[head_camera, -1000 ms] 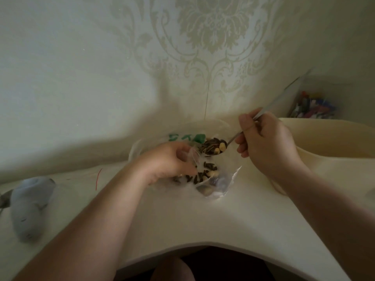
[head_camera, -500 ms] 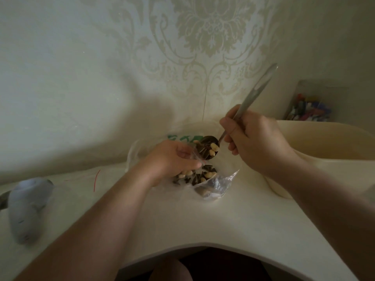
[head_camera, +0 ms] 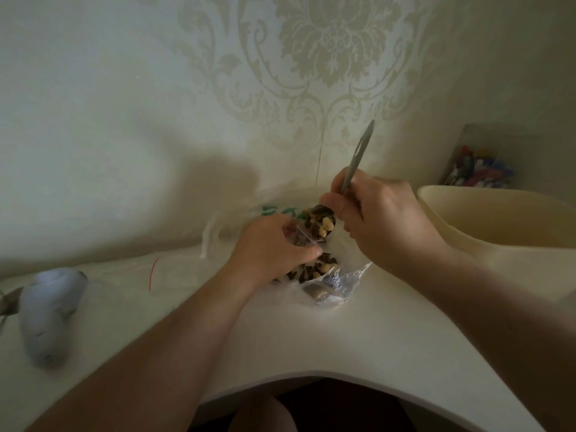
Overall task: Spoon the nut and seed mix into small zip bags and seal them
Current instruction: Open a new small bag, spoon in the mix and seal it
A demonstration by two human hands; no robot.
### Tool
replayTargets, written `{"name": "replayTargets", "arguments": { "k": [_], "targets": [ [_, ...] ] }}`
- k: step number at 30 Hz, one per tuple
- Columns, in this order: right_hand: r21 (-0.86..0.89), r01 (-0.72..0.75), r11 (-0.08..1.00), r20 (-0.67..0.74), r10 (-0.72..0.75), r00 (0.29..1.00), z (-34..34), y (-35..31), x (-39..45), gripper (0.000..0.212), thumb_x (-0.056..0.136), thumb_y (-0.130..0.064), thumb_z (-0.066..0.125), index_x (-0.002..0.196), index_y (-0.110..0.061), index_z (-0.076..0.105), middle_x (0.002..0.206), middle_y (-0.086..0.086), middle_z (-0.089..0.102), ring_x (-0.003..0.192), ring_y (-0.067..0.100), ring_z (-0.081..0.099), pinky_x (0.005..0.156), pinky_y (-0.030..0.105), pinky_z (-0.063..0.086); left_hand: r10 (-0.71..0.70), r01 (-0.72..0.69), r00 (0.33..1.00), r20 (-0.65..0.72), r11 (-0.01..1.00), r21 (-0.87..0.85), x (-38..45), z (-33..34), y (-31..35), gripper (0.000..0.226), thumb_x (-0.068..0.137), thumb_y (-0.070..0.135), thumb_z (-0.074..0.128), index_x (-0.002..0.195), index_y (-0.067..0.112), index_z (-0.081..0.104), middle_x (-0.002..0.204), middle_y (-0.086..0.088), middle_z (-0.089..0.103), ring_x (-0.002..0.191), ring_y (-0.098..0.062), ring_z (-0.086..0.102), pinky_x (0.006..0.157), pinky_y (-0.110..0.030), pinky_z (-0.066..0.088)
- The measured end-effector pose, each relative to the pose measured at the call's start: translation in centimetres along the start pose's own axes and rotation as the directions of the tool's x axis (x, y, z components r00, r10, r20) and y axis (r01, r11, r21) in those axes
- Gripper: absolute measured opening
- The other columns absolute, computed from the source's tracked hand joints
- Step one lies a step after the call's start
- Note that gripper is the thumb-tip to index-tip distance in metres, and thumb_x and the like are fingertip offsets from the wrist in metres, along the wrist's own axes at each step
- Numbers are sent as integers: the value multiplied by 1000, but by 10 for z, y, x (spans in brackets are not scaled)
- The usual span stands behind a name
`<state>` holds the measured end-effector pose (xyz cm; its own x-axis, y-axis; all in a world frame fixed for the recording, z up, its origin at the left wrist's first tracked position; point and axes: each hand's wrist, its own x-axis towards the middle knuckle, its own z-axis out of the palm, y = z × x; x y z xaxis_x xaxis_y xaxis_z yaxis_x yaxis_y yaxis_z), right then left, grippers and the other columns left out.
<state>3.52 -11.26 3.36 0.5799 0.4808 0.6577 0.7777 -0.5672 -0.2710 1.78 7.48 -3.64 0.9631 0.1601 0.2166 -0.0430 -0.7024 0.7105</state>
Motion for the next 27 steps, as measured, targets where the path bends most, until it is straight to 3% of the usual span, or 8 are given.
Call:
{"name": "replayTargets", "arguments": {
  "k": [4,9,13,17,21,27],
  "targets": [
    [-105,171,980,16,-171,985,1,-1,1,22,103,-30,62,97,-8,62,69,0,60,56,22,57,52,43,52,-6,6,1000,22,1000,-2,0,0,1,33,75,55,87,89,35,65,93,18,69,90,3,63,82,-20,53],
    [-131,269,954,22,-269,963,2,-2,3,26,104,-32,57,97,-7,62,68,1,56,53,24,53,48,43,50,-35,35,999,30,999,-5,1,-1,-2,41,73,59,85,98,31,70,90,13,73,85,-2,66,84,-32,59],
    [-110,230,967,13,-230,973,1,1,4,21,101,-25,67,95,-5,64,69,2,61,56,25,58,52,43,52,-32,33,999,36,999,-23,1,-2,-2,38,73,57,86,96,34,67,91,15,72,86,-1,66,87,-31,59],
    [-29,125,992,-48,-126,991,-4,3,5,25,101,-34,63,94,-10,65,68,-3,62,58,16,60,58,37,51,-39,41,998,40,997,-59,1,-1,-2,33,71,55,88,86,36,65,91,17,73,90,-1,68,91,-35,58],
    [-6,83,997,-7,-83,997,-6,2,4,19,101,-30,64,94,-13,66,67,-4,62,59,12,61,61,37,52,-34,38,998,57,997,-70,1,-1,-2,32,73,52,88,83,40,61,93,19,71,93,0,67,92,-30,57],
    [42,27,999,-79,-24,997,-10,7,0,13,103,-27,61,95,-19,67,72,-18,61,67,3,65,65,28,53,-83,91,995,49,981,-174,4,2,-5,19,71,40,91,76,34,74,76,27,72,72,13,64,69,-18,51]
  ]
}}
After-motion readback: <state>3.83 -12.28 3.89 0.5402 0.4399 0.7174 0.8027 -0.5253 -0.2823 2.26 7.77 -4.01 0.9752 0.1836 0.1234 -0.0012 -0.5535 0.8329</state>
